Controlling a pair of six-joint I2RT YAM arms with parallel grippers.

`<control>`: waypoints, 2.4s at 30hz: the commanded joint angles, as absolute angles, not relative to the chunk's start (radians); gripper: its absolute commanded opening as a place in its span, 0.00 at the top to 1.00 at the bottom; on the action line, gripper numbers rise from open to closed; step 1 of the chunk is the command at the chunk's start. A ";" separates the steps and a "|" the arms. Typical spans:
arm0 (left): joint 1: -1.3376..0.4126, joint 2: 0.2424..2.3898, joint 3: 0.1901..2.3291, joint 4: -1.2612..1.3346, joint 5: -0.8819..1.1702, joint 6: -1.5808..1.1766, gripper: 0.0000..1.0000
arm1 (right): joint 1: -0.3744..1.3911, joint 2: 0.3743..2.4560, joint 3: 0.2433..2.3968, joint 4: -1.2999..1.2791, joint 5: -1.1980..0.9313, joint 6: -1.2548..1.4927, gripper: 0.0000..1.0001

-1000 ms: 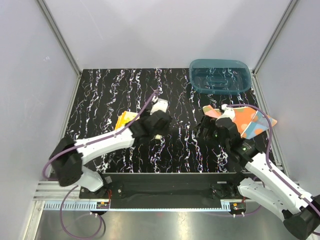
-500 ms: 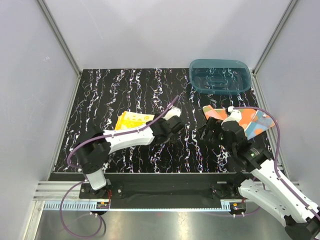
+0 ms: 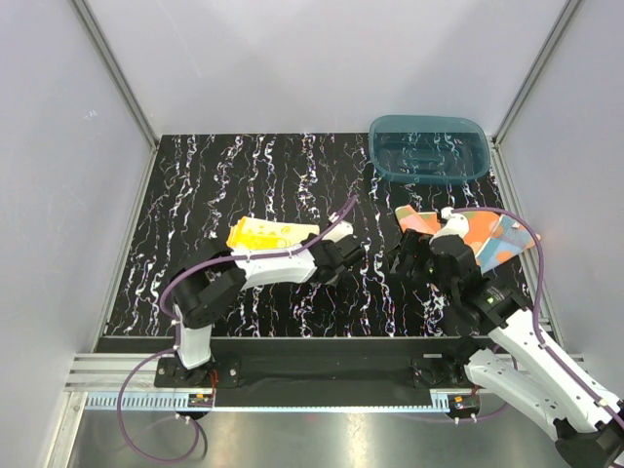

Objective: Roll the towels
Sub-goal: Roll the towel

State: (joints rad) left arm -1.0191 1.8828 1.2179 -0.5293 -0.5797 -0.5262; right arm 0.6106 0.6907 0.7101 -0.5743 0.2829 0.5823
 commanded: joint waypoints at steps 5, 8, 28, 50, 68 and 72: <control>-0.985 1.888 1.218 -0.496 -0.606 -0.571 0.41 | 0.614 0.722 0.739 -0.554 0.284 0.558 0.00; -0.973 1.890 1.181 -0.473 -0.603 -0.592 0.49 | 0.614 0.742 0.742 -0.535 0.276 0.558 0.00; -0.893 1.630 0.888 -0.203 -0.404 -0.623 0.98 | 0.592 1.314 1.072 -0.515 0.019 0.707 0.00; -0.851 1.368 0.700 -0.064 -0.256 -0.655 1.00 | 0.586 1.970 1.261 -0.160 -0.485 0.867 0.26; -0.845 1.335 0.675 -0.087 -0.195 -0.649 1.00 | 0.563 1.968 1.413 -0.419 -0.239 0.657 1.00; -0.847 1.358 0.684 -0.086 -0.124 -0.641 1.00 | 0.564 1.928 1.393 -0.472 -0.207 0.615 0.99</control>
State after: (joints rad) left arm -0.8474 1.3632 0.6762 -0.0956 -0.1997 -0.6525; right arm 0.5797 2.0083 1.3872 -0.4217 -0.3019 0.6865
